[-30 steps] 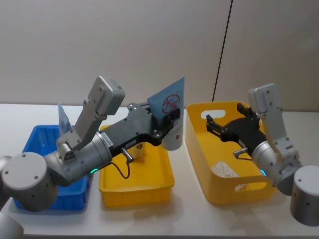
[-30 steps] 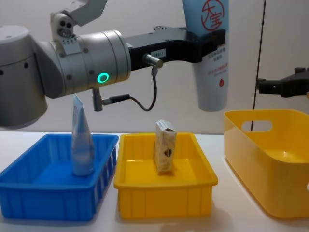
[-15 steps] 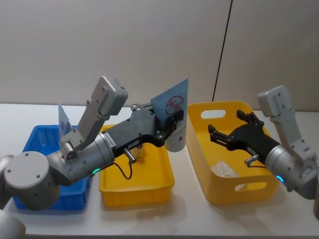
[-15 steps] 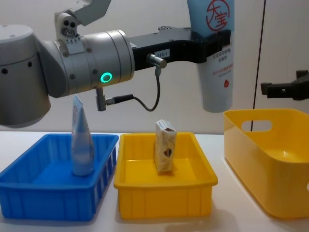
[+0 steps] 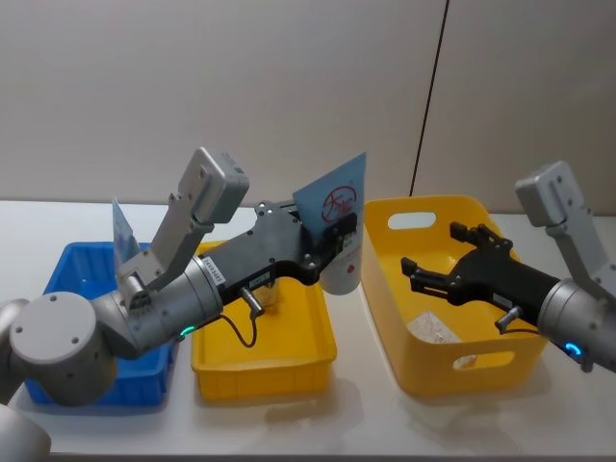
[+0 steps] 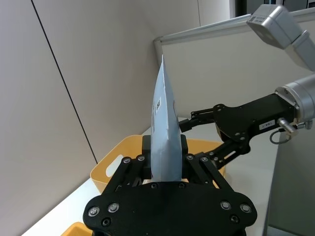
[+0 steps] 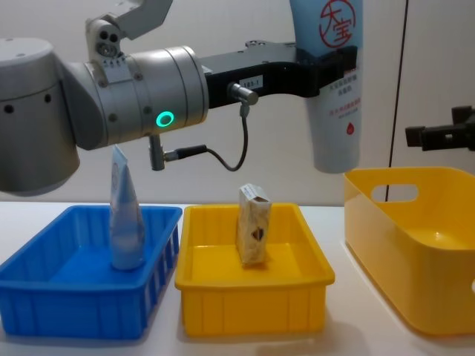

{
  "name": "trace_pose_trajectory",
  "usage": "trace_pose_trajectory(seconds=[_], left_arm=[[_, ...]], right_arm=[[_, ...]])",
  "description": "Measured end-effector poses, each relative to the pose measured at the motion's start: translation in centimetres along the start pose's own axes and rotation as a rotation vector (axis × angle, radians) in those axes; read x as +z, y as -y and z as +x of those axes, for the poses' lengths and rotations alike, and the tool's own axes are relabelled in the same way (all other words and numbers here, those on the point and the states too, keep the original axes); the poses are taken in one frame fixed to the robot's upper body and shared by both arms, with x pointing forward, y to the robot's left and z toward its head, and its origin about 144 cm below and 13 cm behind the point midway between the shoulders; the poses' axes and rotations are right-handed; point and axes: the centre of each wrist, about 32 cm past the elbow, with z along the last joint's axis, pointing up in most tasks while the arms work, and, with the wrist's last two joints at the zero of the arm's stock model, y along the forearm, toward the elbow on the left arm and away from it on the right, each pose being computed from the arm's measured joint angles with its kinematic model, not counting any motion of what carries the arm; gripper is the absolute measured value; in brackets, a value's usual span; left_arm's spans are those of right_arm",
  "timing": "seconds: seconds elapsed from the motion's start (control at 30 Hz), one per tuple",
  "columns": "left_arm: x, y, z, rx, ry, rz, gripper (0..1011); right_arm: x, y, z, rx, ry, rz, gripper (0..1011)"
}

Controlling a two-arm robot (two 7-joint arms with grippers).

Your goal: Bimanual collaborative sorting of washing and personal care products

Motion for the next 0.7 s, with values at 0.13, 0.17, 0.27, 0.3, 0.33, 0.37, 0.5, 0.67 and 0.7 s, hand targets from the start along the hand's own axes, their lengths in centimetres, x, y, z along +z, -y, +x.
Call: trace_pose_trajectory(seconds=[0.13,0.17,0.27,0.3,0.33,0.37,0.5,0.67,0.7], left_arm=[[0.0,0.0,0.0,-0.001,0.0,0.0,248],[0.0,0.0,0.0,-0.001,0.0,0.0,248],[0.0,0.0,0.0,-0.002,0.0,0.0,248],[0.0,0.0,0.0,-0.002,0.0,0.0,248],[0.0,0.0,0.0,-0.002,0.0,0.0,248],[0.0,0.0,0.0,-0.002,0.0,0.0,248],[0.0,0.0,0.0,-0.002,0.0,0.0,248],[0.0,0.0,0.0,-0.003,0.0,0.0,248],[0.0,0.0,0.0,-0.003,0.0,0.0,248]], right_arm=[[0.4,0.3,0.4,0.057,0.003,0.0,1004],[0.4,0.3,0.5,0.069,0.004,0.001,1004],[0.7,0.4,0.8,0.112,0.008,0.001,1004],[0.8,0.4,0.8,0.126,0.008,0.002,1004],[0.9,0.4,0.9,0.146,0.01,0.003,1004],[1.0,0.4,0.9,0.156,0.012,0.003,1004],[1.3,0.3,1.1,0.215,0.018,0.005,1004],[1.6,-0.1,1.2,0.264,0.026,0.006,1004],[1.7,-0.2,1.2,0.28,0.03,0.006,1004]])
